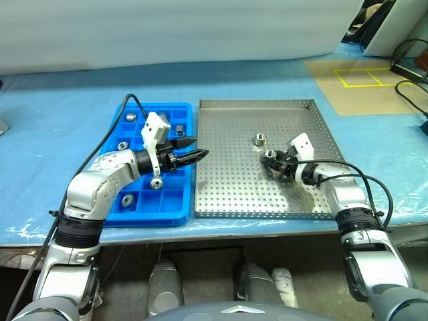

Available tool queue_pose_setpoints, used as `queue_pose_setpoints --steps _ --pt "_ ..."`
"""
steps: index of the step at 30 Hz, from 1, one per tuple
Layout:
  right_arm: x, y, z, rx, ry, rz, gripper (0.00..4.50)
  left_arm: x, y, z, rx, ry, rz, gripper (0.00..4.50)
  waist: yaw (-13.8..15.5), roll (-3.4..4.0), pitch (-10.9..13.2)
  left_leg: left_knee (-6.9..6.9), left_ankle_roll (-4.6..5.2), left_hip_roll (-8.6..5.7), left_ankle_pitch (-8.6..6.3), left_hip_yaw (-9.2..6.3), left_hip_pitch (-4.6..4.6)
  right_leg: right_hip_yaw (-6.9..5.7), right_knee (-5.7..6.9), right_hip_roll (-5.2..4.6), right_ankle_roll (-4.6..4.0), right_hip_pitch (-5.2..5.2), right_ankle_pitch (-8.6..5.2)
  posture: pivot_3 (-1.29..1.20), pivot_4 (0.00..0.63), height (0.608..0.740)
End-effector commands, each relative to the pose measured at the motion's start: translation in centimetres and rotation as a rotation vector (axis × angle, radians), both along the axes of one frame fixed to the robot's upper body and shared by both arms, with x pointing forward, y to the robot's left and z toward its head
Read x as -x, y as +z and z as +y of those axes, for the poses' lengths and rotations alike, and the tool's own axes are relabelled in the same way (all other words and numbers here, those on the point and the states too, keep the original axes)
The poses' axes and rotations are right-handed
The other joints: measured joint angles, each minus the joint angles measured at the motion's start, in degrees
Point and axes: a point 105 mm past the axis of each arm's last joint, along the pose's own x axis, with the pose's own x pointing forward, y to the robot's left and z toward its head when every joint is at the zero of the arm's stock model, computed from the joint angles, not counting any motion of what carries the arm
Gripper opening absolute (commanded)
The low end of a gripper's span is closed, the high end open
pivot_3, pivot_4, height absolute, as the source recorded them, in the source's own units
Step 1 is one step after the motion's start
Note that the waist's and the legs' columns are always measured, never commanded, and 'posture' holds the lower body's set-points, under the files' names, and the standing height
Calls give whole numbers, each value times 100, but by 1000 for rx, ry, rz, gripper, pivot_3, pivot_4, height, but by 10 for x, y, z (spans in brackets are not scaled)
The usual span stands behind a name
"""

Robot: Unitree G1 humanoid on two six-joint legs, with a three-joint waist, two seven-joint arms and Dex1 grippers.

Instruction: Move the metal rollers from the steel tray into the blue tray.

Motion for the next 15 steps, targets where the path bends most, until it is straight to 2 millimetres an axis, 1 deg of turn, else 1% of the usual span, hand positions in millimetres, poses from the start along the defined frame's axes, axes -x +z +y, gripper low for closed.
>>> queue_pose_setpoints --steps 1,5,7,9,11,13,15 --pt "-2 6 1 -6 0 -27 1622 2 12 -2 9 -16 -54 3084 -1 0 0 0 0 0 0 0 0 0 0 0 0 0 0 19 150 740" --pt "0 22 15 -59 54 -53 1622 4 19 6 25 -17 -67 3084 -2 0 0 0 1 0 0 0 0 0 0 0 0 0 0 18 150 740" --pt "4 37 32 -98 131 -73 1622 6 26 13 35 -17 -82 3084 -18 1 1 -2 1 1 0 0 0 0 0 2 0 -2 0 20 150 740" --pt "12 57 54 -149 225 -100 1622 5 33 25 30 3 -99 3084 -35 3 3 -5 0 2 0 0 1 0 0 4 0 -4 0 24 150 740" --pt "20 79 75 -208 310 -121 1622 2 38 43 5 47 -119 3084 -41 3 3 -8 0 6 0 0 2 -1 -2 9 0 -6 0 34 150 740" --pt "27 92 91 -234 381 -132 1622 -1 42 60 -19 94 -132 3084 -33 4 3 -11 0 11 0 0 2 -3 -3 12 0 -6 0 58 150 740" --pt "33 98 106 -244 449 -132 1622 0 43 77 -49 128 -140 3084 -3 3 3 -12 -1 9 0 0 2 -5 -6 11 0 -5 -1 70 150 740"
